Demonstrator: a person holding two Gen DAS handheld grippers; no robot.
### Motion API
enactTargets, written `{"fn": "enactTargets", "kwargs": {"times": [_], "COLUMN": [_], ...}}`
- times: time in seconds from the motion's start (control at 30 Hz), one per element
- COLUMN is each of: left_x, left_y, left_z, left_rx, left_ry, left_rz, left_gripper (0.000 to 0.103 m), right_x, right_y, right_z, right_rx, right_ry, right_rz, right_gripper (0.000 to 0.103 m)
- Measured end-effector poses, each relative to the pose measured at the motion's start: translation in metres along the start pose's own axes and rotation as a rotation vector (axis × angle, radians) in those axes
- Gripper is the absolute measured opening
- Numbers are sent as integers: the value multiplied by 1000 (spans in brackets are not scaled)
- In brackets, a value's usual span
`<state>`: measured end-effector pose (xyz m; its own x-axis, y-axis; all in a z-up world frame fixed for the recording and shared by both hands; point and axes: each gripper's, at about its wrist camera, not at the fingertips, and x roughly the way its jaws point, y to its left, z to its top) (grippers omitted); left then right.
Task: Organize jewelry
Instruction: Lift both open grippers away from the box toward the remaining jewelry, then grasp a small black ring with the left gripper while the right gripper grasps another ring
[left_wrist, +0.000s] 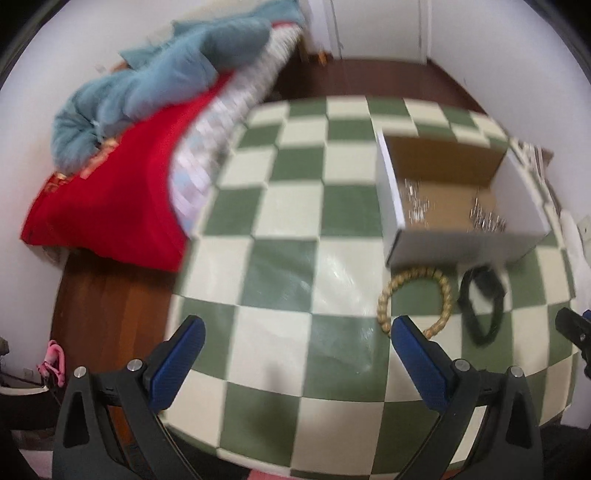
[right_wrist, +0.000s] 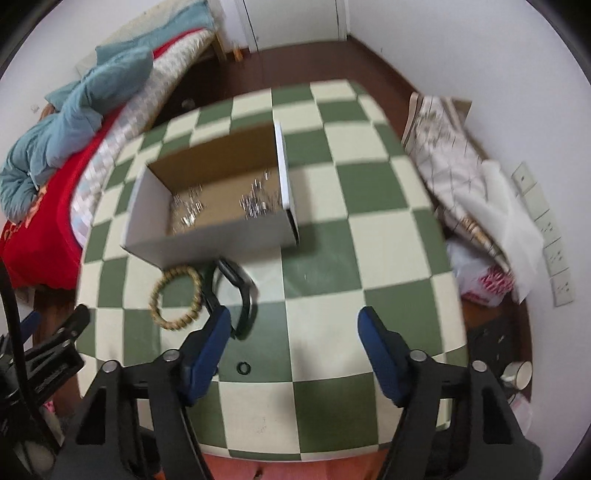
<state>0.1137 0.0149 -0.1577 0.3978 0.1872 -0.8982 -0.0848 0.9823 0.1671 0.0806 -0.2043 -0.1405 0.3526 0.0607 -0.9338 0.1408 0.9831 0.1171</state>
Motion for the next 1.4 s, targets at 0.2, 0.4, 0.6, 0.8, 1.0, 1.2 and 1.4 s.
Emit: {"fn": "enactTargets", "kwargs": {"times": [0.2, 0.4, 0.6, 0.8, 1.0, 1.2, 1.4], "left_x": [15, 27, 28, 28, 20, 14, 15], "left_y": [-12, -13, -19, -22, -43, -80, -110], "left_z": [-25, -52, -59, -58, -58, -57, -59], "left_rx": [64, 67, 94, 105, 130, 172, 200], "left_ry": [40, 87, 89, 91, 88, 96, 105], "left_rz": [-32, -15, -17, -28, -74, -157, -203], "left_gripper": [92, 92, 92, 92, 92, 92, 87], "right_x": [41, 58, 65, 62, 53, 39, 38], "right_y": [3, 26, 48, 60, 23, -21, -42], "right_z": [-29, -55, -69, -78, -75, -72, -69], "right_rx": [7, -54, -134, -210, -95, 12, 54], "right_ry": [84, 103, 82, 48, 46, 39, 48], "right_rz": [98, 128, 76, 20, 68, 95, 77], "right_gripper": [38, 38, 38, 2, 0, 0, 0]}}
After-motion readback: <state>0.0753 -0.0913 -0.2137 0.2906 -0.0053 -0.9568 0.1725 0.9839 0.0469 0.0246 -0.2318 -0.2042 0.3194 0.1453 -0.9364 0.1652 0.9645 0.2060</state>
